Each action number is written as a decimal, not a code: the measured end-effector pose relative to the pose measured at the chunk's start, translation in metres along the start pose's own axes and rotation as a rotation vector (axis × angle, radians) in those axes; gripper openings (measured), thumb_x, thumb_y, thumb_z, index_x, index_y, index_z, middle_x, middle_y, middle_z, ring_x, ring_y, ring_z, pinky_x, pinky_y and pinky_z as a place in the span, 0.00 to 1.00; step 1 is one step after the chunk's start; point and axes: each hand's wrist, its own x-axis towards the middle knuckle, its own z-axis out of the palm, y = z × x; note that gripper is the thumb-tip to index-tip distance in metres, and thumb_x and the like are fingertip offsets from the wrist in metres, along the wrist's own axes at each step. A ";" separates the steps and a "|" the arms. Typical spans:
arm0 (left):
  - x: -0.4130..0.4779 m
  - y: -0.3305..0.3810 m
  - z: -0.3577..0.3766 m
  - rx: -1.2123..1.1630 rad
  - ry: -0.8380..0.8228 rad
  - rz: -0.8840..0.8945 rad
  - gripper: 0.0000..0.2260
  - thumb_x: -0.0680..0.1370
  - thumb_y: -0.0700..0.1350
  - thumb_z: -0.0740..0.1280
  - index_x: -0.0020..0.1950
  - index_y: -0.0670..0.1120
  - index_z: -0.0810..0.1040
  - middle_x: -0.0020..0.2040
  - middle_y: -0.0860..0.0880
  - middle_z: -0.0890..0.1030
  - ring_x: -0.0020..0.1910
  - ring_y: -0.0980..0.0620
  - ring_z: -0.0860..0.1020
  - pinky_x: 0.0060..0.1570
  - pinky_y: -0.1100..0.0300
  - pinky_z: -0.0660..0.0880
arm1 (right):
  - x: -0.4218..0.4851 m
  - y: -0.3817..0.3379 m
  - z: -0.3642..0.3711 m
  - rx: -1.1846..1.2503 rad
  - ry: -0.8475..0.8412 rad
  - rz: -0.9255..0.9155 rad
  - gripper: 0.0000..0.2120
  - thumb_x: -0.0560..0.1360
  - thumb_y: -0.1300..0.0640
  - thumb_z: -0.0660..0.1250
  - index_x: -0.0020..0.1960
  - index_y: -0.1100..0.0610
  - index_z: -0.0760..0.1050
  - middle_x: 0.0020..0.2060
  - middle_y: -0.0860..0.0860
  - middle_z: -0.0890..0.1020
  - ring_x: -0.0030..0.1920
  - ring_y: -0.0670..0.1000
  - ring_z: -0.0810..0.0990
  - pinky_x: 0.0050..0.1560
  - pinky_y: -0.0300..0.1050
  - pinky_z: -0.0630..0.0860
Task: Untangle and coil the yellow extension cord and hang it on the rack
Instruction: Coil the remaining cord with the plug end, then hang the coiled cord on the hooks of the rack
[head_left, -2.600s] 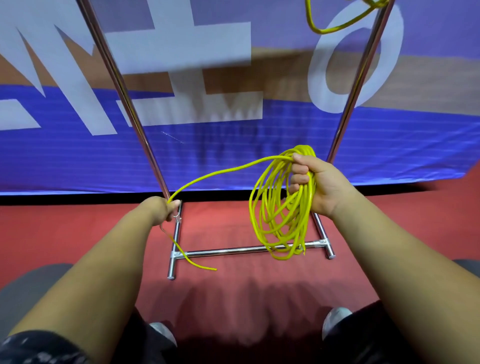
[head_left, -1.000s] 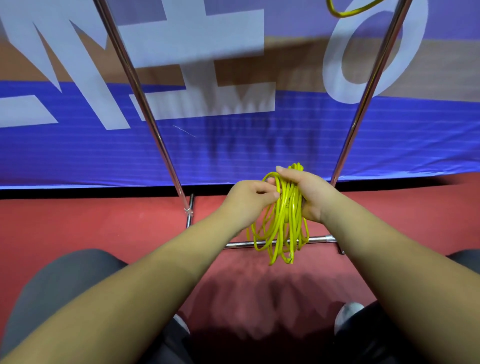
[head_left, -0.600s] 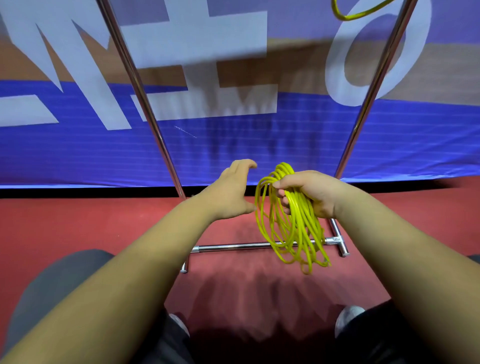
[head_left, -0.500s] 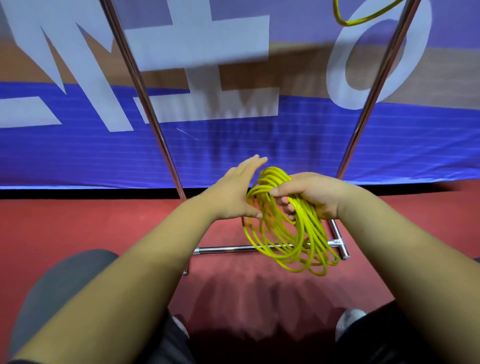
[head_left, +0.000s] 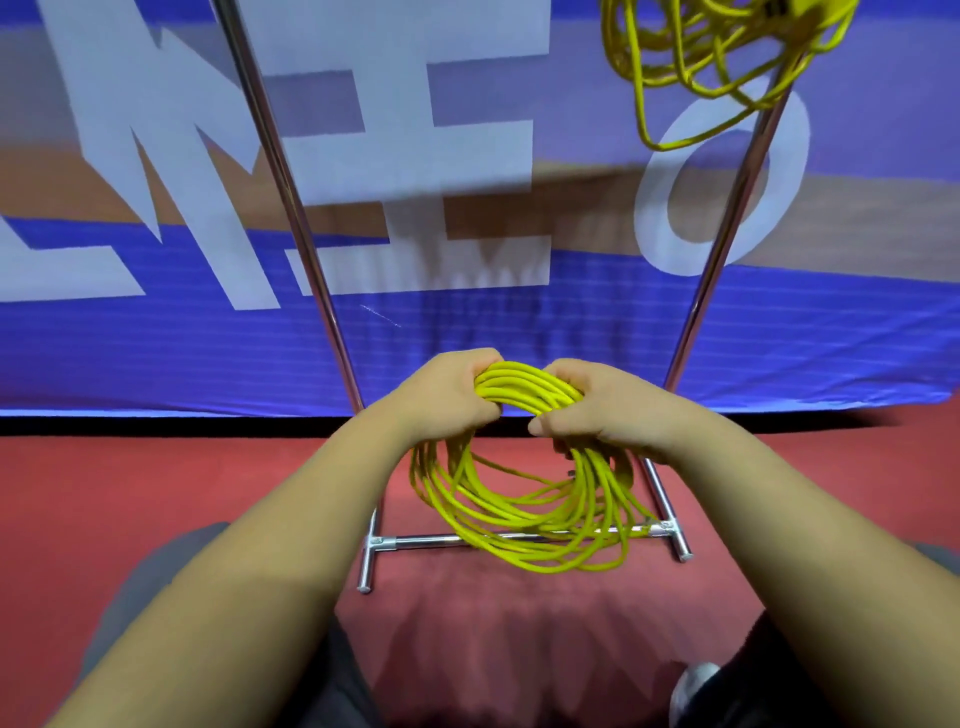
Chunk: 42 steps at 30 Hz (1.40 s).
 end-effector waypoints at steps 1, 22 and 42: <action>0.000 0.006 -0.006 0.004 0.041 -0.009 0.10 0.67 0.36 0.70 0.40 0.48 0.73 0.31 0.56 0.75 0.31 0.55 0.72 0.35 0.53 0.73 | -0.001 -0.003 -0.002 -0.060 0.048 -0.033 0.21 0.71 0.54 0.82 0.59 0.54 0.76 0.37 0.54 0.84 0.36 0.52 0.83 0.39 0.53 0.81; -0.050 0.113 -0.245 0.234 0.432 0.329 0.31 0.77 0.44 0.75 0.75 0.66 0.72 0.53 0.57 0.82 0.49 0.59 0.80 0.54 0.63 0.77 | 0.015 -0.241 -0.037 -0.403 0.421 -0.466 0.12 0.72 0.52 0.79 0.52 0.50 0.79 0.39 0.48 0.85 0.37 0.46 0.82 0.43 0.48 0.80; 0.041 0.161 -0.395 0.536 0.589 0.274 0.25 0.83 0.47 0.68 0.79 0.60 0.68 0.63 0.51 0.75 0.60 0.48 0.75 0.57 0.56 0.70 | 0.092 -0.400 -0.096 -0.810 0.724 -0.569 0.08 0.79 0.58 0.67 0.58 0.53 0.79 0.53 0.55 0.76 0.50 0.59 0.79 0.41 0.45 0.71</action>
